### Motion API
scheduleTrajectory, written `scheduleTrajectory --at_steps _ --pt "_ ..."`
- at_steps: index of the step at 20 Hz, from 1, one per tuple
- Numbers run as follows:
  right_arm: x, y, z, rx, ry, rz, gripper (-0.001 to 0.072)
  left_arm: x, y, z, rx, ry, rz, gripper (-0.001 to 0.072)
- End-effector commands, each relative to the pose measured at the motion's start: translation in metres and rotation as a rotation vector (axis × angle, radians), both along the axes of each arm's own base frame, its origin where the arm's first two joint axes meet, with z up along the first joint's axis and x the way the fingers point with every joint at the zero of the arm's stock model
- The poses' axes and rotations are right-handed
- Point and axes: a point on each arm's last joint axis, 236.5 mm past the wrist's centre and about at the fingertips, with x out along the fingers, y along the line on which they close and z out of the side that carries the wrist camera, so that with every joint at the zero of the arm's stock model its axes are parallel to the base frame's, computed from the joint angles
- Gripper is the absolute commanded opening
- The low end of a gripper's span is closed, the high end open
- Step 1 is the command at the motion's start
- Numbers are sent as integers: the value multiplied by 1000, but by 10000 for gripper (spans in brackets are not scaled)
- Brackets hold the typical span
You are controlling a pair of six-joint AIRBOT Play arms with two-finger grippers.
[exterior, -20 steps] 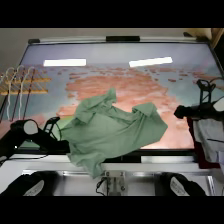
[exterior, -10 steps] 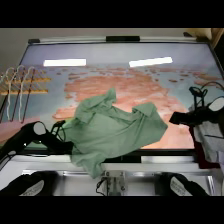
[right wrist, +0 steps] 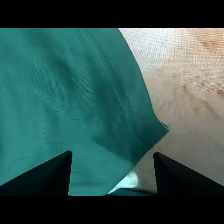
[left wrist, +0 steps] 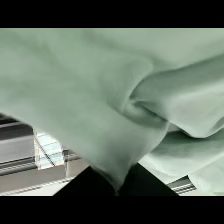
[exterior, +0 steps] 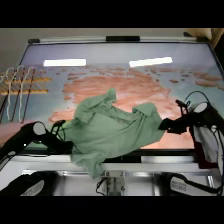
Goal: Fold the shirts.
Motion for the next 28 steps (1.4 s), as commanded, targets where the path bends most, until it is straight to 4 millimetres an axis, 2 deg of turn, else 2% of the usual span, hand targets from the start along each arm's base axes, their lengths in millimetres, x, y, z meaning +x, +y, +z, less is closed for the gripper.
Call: scheduleTrajectory --at_steps 1,2,3,4,5,7,8,9,10,11,12,13,14,15,16,17,18,19,20,21,22,23,25,28 --pt "3 -3 -14 -11 5 -10 597 5 -1 8 -8 -52 0 30" --pt "3 -3 -16 -11 8 -6 465 7 -1 11 -12 -67 1 29" --pt "2 -2 -17 -16 9 7 291 8 -1 14 -15 -83 1 29" --pt "3 1 -16 -15 6 19 158 10 -2 17 -20 -103 1 29" --pt "2 5 -15 -8 6 31 73 13 -2 23 -24 -128 1 29" --pt "11 18 3 17 -57 91 71 35 -5 48 -39 -238 -4 29" --pt "25 25 24 23 -133 116 71 55 -3 73 -33 -339 -14 28" --pt "44 30 55 22 -242 131 70 78 1 105 -14 -457 -27 29" --pt "69 34 102 19 -396 131 71 104 9 152 18 -604 -39 29" --pt "91 36 160 8 -573 122 71 127 17 210 44 -763 -27 29" --pt "108 32 237 -37 -793 103 71 146 25 287 56 -964 15 29" --pt "113 28 316 -99 -1018 82 71 153 34 368 53 -1168 66 29" --pt "102 23 408 -176 -1274 45 71 145 43 458 30 -1396 132 30" --pt "73 19 494 -249 -1518 -2 71 122 50 542 -28 -1611 200 30" --pt "35 19 560 -300 -1713 -43 71 92 54 605 -94 -1778 251 30" --pt "-7 23 607 -320 -1864 -80 71 57 52 652 -175 -1909 258 30" --pt "-51 30 638 -317 -1969 -106 71 28 46 678 -246 -1981 238 29" --pt "-87 38 655 -306 -2037 -119 71 0 35 695 -309 -2038 174 29" --pt "-115 41 664 -303 -2080 -139 71 -18 27 702 -336 -2080 115 29" --pt "-135 39 666 -306 -2095 -175 71 -28 26 702 -323 -2103 83 29" --pt "-143 33 662 -319 -2074 -214 71 -27 31 699 -279 -2103 79 29" --pt "-142 24 651 -355 -2016 -242 71 -20 40 691 -210 -2084 96 29" --pt "-124 9 610 -447 -1830 -225 71 6 57 668 -95 -2003 140 29" --pt "-82 -5 526 -500 -1459 -116 71 54 60 615 3 -1836 126 30"
